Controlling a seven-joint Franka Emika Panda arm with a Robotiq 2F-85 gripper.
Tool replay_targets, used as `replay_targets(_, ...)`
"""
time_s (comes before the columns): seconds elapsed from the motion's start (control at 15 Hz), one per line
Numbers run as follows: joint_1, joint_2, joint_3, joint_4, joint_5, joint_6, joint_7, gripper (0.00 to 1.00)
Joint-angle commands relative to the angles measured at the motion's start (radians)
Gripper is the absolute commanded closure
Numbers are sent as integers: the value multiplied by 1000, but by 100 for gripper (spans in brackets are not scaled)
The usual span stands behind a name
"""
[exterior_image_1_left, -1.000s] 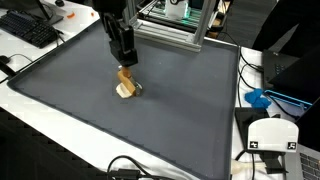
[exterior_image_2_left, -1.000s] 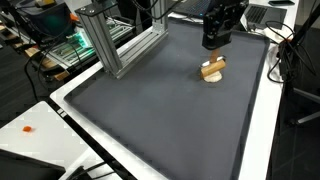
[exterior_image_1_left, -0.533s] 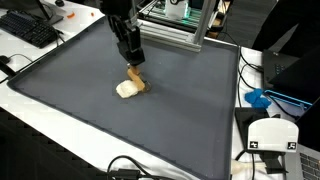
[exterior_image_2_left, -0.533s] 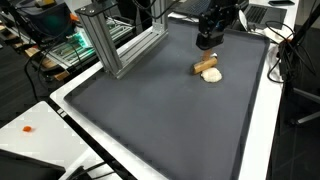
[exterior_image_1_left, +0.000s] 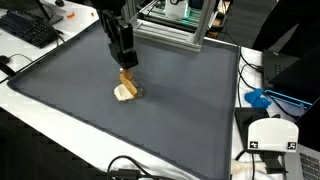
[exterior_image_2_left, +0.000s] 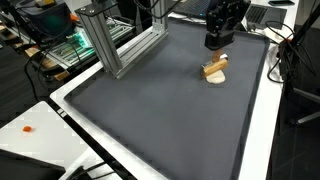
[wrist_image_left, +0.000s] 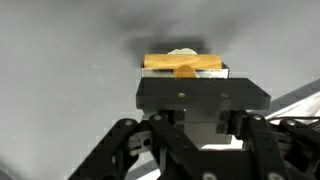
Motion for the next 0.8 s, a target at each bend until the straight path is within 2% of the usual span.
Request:
replay_targets(0.0, 9, 4, -10, -6, -19, 39, 12, 65)
replay_targets(0.73, 30, 36, -34, -9, -100, 123, 76, 65)
